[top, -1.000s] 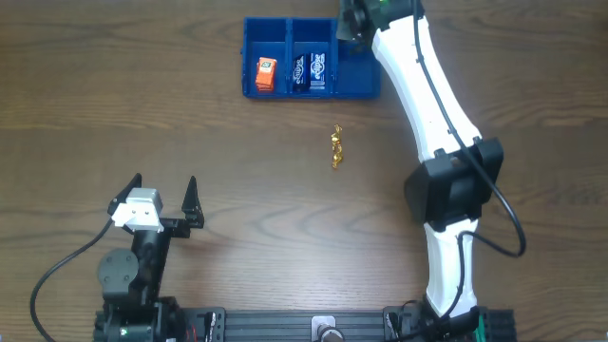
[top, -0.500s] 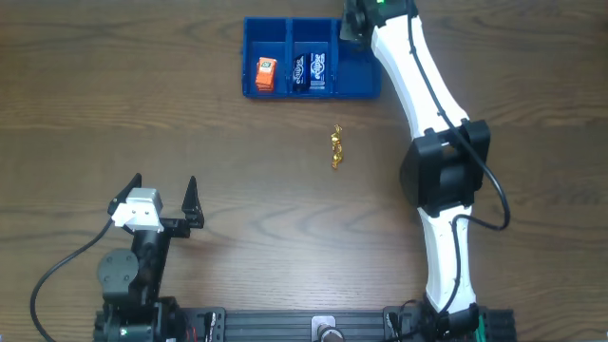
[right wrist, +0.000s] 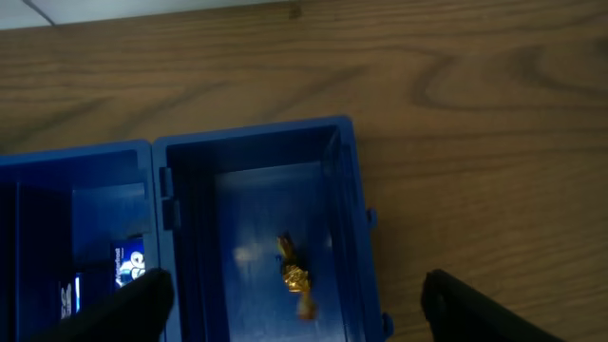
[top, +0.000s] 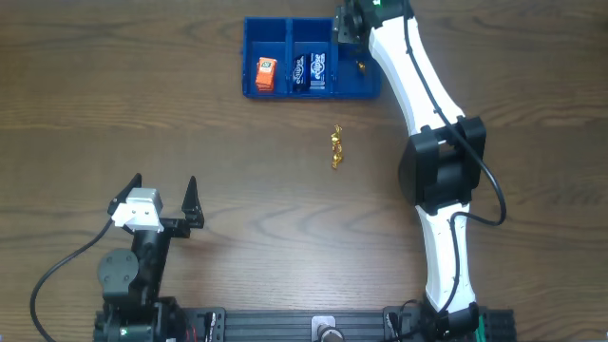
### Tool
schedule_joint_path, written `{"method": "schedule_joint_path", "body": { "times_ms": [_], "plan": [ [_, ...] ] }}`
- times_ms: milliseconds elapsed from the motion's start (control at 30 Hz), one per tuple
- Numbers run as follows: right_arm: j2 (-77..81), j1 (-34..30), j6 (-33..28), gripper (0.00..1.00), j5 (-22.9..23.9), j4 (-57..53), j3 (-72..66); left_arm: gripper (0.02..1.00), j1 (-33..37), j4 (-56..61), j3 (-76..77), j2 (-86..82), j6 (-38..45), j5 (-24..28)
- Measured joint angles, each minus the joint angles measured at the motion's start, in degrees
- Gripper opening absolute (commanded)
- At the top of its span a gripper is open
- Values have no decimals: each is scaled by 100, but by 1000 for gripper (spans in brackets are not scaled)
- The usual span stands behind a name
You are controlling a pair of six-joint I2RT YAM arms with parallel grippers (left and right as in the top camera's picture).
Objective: Sort Candies Into Trays
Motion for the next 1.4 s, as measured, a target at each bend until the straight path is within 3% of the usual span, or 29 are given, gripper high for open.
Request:
{"method": "schedule_joint_path", "body": {
  "times_ms": [300,433,667,1067,1400],
  "plan": [
    [-22,116,0,908,-107,-551,0,998,0,-2,0,0,0,0],
    [-409,273,105,908,-326,-1510,-22,998,0,0,0,0,0,0],
    [-1497,1003,811,912,-693,-3351,-66,998,2,0,0,0,0,0],
    [-1353,1252,994,915,-1478,-2612,-2791,996,0,0,0,0,0,0],
    [-1353,1172,1014,899,-1851,-1716,-3700,996,0,-2,0,0,-2,0]
  ]
}}
